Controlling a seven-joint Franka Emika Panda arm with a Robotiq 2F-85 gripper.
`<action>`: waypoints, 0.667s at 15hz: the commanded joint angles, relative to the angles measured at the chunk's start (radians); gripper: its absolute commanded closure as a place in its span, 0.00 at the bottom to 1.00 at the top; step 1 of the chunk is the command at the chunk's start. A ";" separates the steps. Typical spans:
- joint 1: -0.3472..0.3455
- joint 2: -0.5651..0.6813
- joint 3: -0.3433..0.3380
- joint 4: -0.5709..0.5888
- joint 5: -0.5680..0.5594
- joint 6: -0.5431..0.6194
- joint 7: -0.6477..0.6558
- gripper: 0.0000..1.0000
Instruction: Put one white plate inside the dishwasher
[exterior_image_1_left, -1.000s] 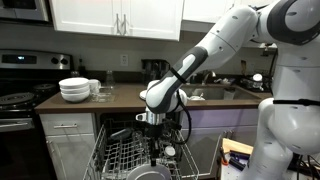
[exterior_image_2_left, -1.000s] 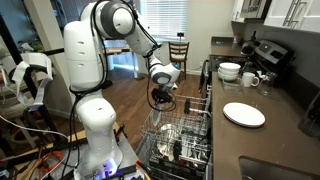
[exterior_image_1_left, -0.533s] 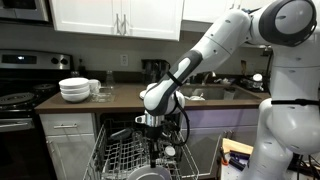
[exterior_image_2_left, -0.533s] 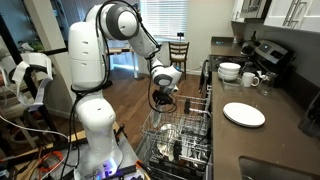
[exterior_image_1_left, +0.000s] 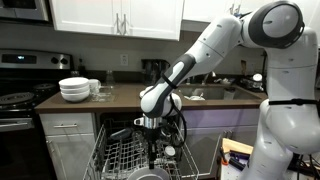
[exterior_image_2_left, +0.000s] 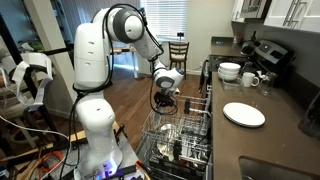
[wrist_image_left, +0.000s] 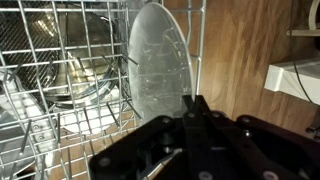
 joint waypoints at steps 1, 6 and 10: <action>-0.035 0.021 0.026 0.030 -0.015 -0.001 -0.010 0.99; -0.042 0.040 0.033 0.044 -0.017 0.000 -0.007 0.99; -0.045 0.043 0.037 0.049 -0.018 0.003 0.001 0.70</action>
